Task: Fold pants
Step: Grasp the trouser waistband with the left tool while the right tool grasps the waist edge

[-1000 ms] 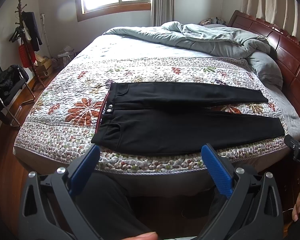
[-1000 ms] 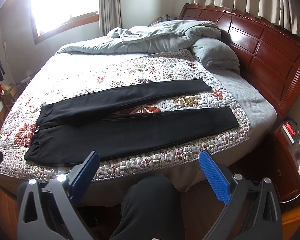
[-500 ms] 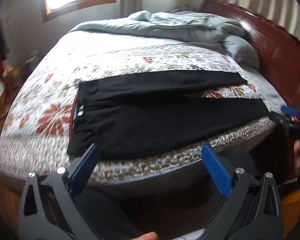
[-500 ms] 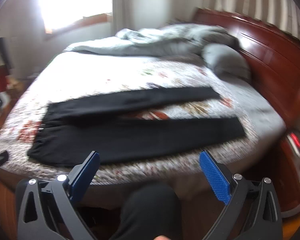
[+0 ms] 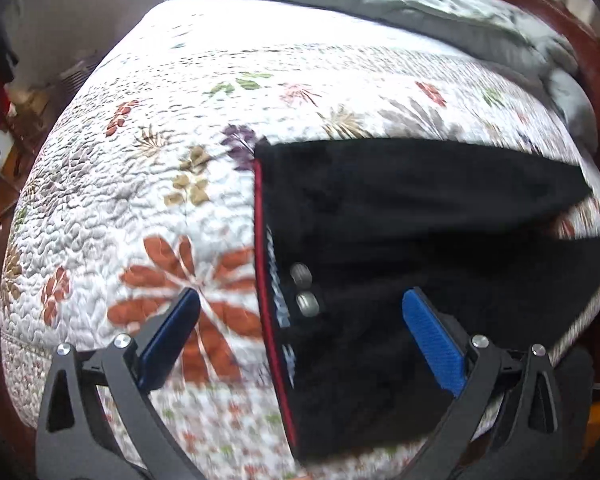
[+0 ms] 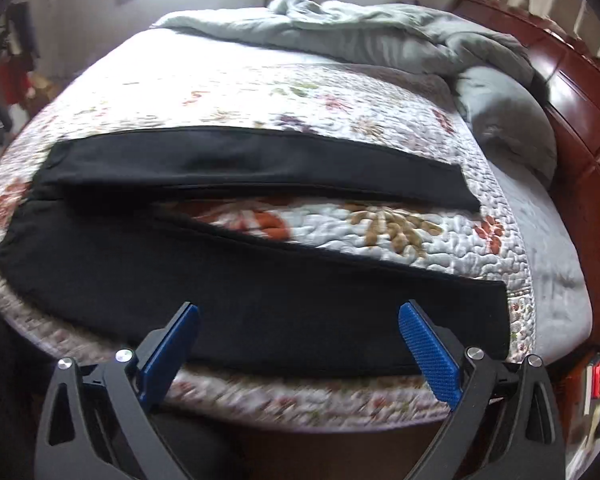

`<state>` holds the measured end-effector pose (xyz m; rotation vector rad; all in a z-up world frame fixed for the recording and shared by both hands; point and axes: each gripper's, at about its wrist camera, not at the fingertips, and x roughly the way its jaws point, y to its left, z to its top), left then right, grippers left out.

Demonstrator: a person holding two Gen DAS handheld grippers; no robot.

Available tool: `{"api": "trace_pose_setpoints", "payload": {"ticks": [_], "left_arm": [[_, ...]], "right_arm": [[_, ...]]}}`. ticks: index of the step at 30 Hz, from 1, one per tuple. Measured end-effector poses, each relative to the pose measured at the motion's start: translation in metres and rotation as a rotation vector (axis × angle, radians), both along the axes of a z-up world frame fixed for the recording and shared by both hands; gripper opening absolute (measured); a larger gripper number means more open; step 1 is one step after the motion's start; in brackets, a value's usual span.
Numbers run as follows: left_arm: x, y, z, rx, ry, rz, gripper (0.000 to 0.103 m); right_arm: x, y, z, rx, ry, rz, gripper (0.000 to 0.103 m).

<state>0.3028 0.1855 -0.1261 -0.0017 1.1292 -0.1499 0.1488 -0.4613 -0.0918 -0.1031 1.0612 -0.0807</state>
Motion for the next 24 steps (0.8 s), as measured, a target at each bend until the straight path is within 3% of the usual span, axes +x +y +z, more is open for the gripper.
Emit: {"api": "trace_pose_setpoints", "payload": {"ticks": [3,6,8,11,14,19,22,24], "left_arm": [[0.039,0.016,-0.009,-0.177,0.017,0.041,0.1],[0.079,0.015,-0.023,-0.253,0.062,0.009,0.1],[0.106,0.014,-0.035,-0.309,0.102,-0.011,0.1],[0.136,0.012,-0.053,-0.328,0.159,-0.019,0.1],[0.168,0.017,-0.081,-0.292,0.217,-0.001,0.1],[0.191,0.015,-0.106,-0.316,0.291,-0.043,0.099],[0.193,0.013,-0.107,-0.348,0.312,-0.075,0.091],[0.193,0.011,-0.108,-0.3,0.327,-0.093,0.075]], "right_arm": [[0.017,-0.005,-0.001,0.009,-0.037,0.032,0.1],[0.041,-0.002,-0.007,0.116,-0.003,0.069,0.1],[0.06,0.008,-0.013,0.2,0.055,0.15,0.099],[0.103,0.036,-0.018,0.249,0.147,0.308,0.099],[0.155,0.059,-0.019,0.238,0.202,0.403,0.099],[0.243,0.082,-0.022,0.304,0.275,0.465,0.099],[0.289,0.094,-0.034,0.318,0.35,0.518,0.099],[0.316,0.103,-0.048,0.295,0.413,0.555,0.099]]}}
